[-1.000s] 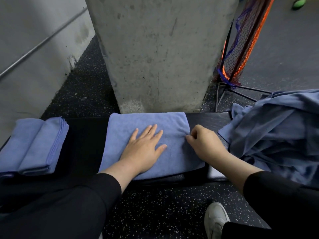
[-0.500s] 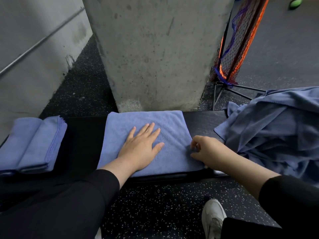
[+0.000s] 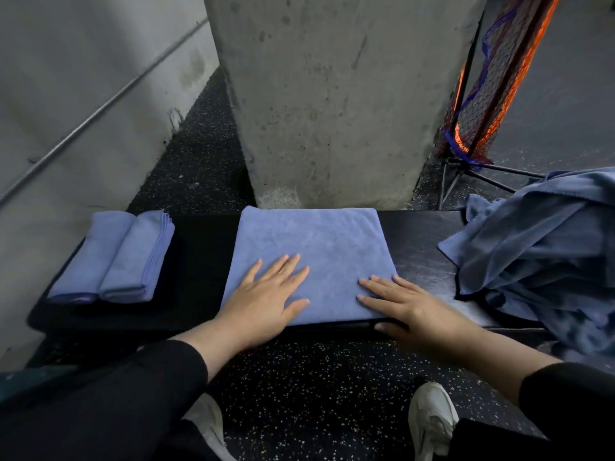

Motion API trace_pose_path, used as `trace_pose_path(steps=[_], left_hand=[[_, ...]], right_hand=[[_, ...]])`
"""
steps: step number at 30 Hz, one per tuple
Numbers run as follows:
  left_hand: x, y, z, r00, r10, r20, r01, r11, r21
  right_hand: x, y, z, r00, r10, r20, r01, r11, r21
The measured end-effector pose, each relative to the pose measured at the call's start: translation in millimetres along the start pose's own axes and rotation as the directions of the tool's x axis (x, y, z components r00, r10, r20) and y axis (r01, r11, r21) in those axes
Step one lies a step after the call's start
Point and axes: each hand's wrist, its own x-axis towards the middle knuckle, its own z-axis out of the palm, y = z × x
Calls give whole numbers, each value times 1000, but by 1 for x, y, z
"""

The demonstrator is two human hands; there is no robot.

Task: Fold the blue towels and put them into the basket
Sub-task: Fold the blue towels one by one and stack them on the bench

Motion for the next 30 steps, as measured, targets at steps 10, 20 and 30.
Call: trace_pose_path(steps=[10,20,30], left_hand=[[-31,28,-7,998,36,-46,-42,991,-124],[-16,11,-14,943,-177,-280,127,974,-187],[-50,-56,-39,947,-298,-119,163,766,-622]], right_hand=[[18,-30,-23,977,67,-202,-83,994,-72],[21,-22,-23,951,199,-239,-194,980,43],[11,-5,-45,976,138,-166,-129,989,66]])
